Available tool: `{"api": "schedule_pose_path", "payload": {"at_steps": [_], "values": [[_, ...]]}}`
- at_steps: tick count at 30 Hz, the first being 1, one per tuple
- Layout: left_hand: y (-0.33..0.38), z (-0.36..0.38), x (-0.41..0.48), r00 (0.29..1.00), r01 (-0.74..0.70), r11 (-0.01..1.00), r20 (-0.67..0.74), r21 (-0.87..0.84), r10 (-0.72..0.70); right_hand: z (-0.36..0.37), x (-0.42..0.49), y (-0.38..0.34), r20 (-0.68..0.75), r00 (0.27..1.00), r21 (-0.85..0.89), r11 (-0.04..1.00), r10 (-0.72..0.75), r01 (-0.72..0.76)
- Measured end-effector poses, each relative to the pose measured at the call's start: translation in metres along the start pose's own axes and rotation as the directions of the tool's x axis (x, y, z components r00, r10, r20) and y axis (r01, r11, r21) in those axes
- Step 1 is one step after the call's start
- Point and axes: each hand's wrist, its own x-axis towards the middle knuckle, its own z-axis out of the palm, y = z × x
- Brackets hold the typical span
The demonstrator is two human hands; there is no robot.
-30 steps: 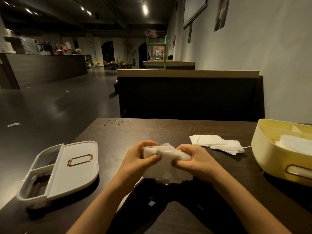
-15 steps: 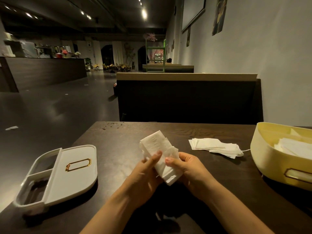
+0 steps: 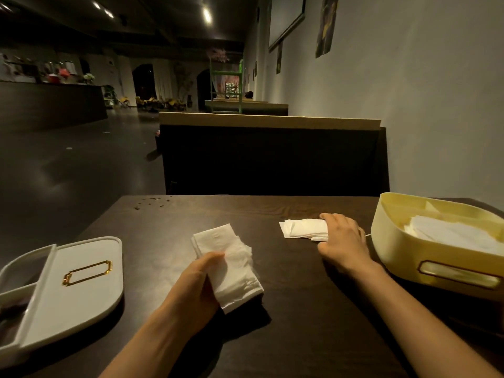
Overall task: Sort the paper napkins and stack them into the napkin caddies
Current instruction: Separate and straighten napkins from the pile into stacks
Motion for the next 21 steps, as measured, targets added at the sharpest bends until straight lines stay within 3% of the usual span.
{"api": "schedule_pose_path", "payload": {"at_steps": [4, 7, 9, 21], "values": [[-0.001, 0.000, 0.000, 1.000, 0.000, 1.000, -0.001, -0.006, 0.000, 0.008, 0.024, 0.014, 0.153, 0.985, -0.116, 0.989, -0.074, 0.092], [-0.001, -0.004, 0.003, 1.000, 0.003, 1.000, -0.008, -0.001, -0.003, 0.015, 0.033, 0.015, 0.280, 0.953, -0.012, 0.992, -0.120, 0.129], [-0.002, -0.004, 0.004, 1.000, 0.009, 1.000, 0.004, -0.008, -0.009, 0.021, 0.035, 0.018, 0.253, 0.958, 0.031, 0.991, -0.133, 0.130], [-0.002, -0.005, 0.004, 0.999, 0.034, 0.999, 0.004, -0.004, -0.034, 0.019, 0.021, 0.000, -0.032, 0.991, -0.160, 0.980, -0.127, 0.121]]}}
